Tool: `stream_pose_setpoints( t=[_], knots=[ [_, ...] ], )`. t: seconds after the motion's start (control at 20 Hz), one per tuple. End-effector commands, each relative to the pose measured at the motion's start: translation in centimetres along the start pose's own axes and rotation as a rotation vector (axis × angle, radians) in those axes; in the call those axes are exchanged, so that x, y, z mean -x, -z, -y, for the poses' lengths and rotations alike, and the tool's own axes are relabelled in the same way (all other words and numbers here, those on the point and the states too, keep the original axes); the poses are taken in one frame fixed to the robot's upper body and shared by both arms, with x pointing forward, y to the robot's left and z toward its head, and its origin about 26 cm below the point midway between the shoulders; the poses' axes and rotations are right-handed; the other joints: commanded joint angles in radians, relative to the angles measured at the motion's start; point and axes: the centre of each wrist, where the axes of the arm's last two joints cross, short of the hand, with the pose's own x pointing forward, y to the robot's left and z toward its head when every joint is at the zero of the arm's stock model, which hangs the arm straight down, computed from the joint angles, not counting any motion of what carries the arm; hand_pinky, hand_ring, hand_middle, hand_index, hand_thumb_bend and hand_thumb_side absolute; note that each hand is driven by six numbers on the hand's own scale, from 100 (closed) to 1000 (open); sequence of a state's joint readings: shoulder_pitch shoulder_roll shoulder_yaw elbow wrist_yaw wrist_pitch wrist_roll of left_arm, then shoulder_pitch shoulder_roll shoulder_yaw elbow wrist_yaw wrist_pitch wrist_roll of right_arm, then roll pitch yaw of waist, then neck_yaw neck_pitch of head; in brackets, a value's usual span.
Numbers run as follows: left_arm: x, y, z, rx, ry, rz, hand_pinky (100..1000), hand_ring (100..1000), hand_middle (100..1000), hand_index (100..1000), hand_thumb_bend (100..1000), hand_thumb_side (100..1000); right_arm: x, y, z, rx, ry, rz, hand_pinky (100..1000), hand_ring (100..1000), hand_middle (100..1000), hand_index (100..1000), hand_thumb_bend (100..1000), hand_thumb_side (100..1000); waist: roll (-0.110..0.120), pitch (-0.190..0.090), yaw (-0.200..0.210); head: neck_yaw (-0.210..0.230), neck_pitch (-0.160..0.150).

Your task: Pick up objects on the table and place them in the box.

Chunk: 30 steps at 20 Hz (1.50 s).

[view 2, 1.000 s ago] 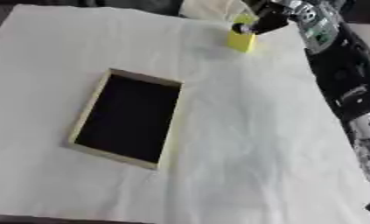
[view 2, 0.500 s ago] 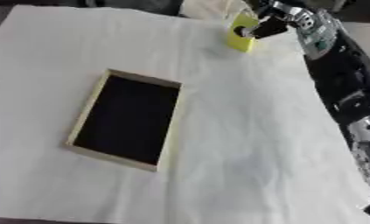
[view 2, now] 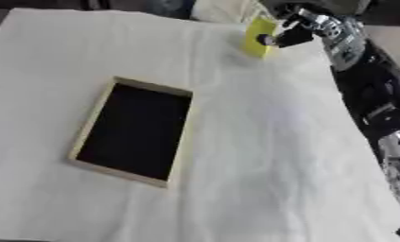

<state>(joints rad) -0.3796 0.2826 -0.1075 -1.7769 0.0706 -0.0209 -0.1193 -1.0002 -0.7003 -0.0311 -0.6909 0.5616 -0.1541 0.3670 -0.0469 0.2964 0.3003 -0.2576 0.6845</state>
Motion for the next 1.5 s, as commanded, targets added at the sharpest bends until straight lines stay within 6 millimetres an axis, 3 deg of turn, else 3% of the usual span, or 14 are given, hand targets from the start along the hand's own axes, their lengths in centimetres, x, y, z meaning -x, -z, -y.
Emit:
stream_pose_setpoints(
  t=[0.05, 1.5],
  knots=[
    [-0.9, 0.4, -0.3, 0.008, 0.016, 0.033, 804, 828, 778, 905, 379, 669, 0.6, -0.8, 1.9, 0.041, -0.004, -0.016, 839, 858, 891, 1000, 419, 472, 0.002, -0.016, -0.001, -0.001, -0.011],
    [-0.9, 0.5, -0.2, 0.012, 0.01, 0.037, 808, 829, 780, 906, 373, 675, 1.1, -0.5, 0.4, 0.019, 0.011, -0.034, 838, 856, 880, 977, 406, 471, 0.005, -0.001, 0.014, -0.008, -0.002]
  ],
)
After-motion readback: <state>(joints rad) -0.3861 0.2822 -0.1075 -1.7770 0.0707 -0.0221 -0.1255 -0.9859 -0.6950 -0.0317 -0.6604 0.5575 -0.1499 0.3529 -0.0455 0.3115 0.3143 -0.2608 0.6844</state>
